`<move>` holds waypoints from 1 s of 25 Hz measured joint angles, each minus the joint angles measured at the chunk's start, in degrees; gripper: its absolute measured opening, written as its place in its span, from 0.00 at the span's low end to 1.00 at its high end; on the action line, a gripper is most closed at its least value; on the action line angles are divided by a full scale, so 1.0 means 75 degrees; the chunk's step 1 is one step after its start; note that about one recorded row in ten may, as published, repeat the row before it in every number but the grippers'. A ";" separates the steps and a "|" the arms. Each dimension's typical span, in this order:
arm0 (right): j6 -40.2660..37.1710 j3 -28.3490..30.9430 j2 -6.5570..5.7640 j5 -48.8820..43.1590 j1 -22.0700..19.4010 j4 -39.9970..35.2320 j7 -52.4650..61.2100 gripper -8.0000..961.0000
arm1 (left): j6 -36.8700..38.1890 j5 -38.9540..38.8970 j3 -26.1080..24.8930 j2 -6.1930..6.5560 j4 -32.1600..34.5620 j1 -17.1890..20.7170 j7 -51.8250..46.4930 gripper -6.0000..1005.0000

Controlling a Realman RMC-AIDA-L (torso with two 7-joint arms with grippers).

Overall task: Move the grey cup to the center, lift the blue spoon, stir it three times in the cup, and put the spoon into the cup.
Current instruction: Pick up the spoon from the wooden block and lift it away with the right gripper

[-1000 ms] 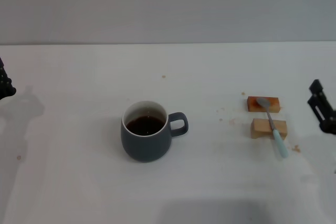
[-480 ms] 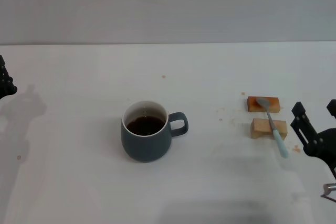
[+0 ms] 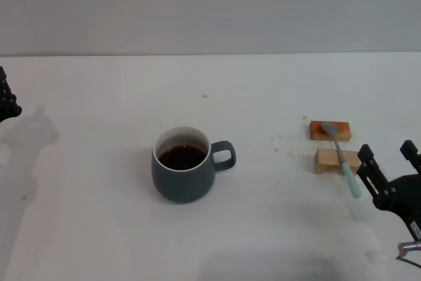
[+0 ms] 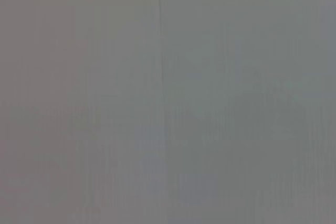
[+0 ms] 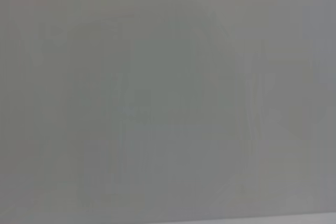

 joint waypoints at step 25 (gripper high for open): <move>-0.0209 -0.0320 -0.0009 0.0648 0.1035 -0.1529 0.0021 0.68 | 0.0026 -0.0001 0.0056 -0.0010 -0.0106 0.0046 0.0000 0.00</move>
